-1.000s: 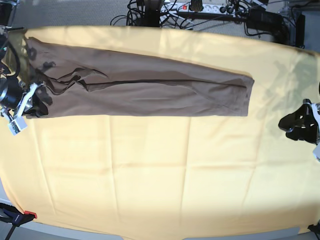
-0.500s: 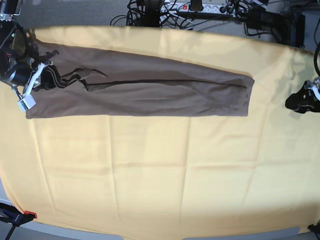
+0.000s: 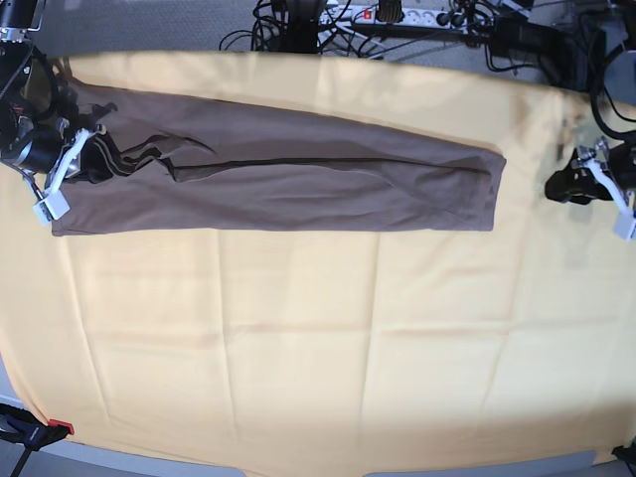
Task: Fold the T-shirt properly
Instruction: 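Lower the left gripper and grasp the shirt's folded end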
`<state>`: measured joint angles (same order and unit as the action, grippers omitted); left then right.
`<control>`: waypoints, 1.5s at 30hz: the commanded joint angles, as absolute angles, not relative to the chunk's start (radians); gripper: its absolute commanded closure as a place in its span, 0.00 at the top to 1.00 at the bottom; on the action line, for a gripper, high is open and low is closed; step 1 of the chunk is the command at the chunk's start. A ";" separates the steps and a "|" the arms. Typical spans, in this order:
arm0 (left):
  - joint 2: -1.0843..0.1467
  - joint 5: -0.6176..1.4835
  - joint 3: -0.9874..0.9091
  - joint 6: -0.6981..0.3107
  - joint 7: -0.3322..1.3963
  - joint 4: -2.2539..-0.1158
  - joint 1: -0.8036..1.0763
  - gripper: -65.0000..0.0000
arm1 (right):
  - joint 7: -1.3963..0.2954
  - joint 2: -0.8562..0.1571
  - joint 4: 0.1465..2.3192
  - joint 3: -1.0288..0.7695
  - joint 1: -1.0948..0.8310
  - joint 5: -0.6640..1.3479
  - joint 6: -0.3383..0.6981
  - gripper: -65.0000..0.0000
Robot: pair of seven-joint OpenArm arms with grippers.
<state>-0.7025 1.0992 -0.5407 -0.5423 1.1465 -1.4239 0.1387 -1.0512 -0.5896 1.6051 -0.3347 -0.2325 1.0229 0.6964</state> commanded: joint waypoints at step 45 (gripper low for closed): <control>-0.559 1.248 -0.251 -0.567 1.130 -1.393 0.070 0.00 | -1.033 -0.612 1.621 -0.345 -0.221 1.050 0.698 0.00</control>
